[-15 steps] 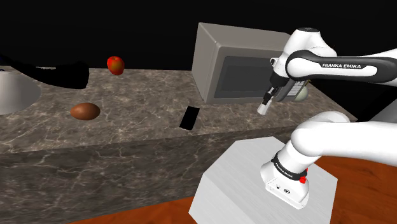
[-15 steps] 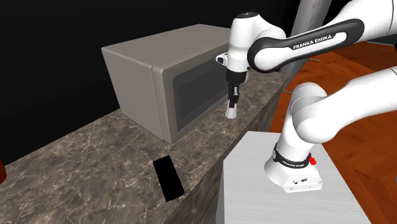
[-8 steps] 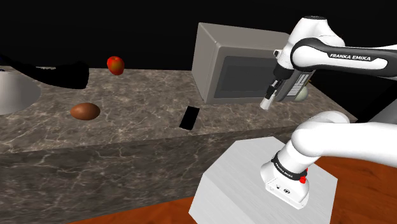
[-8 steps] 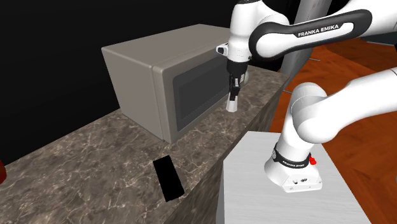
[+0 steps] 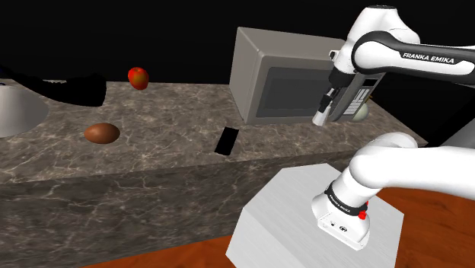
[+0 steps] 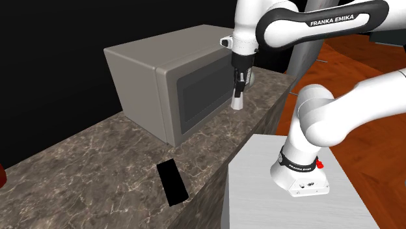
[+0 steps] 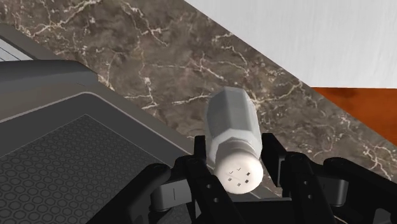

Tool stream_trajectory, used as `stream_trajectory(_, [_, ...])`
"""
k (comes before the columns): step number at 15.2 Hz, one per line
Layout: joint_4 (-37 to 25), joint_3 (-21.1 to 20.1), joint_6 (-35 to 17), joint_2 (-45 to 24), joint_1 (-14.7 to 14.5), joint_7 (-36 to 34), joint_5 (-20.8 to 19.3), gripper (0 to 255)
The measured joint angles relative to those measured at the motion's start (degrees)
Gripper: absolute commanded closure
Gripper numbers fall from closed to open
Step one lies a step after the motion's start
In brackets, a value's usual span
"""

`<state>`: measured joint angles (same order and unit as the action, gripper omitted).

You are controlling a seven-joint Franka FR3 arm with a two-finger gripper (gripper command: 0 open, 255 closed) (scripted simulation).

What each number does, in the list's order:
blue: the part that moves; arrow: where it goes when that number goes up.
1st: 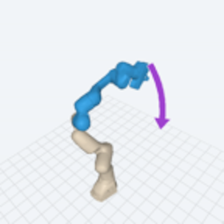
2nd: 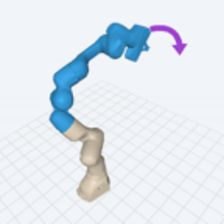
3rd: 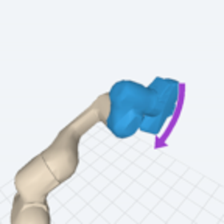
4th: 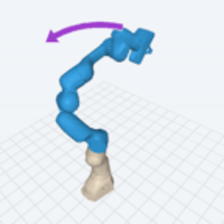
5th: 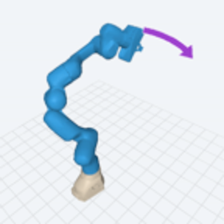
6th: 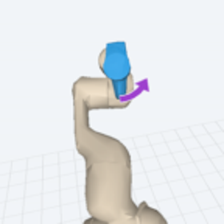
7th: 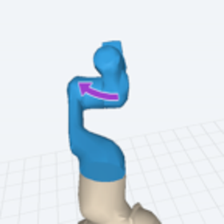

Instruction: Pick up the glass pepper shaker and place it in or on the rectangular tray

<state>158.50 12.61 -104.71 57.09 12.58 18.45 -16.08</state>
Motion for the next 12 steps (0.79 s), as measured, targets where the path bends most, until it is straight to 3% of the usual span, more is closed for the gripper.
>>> stream_trajectory(12, [-8.3,-15.3,-3.4,-13.7,-10.1,-16.8,11.9,255])
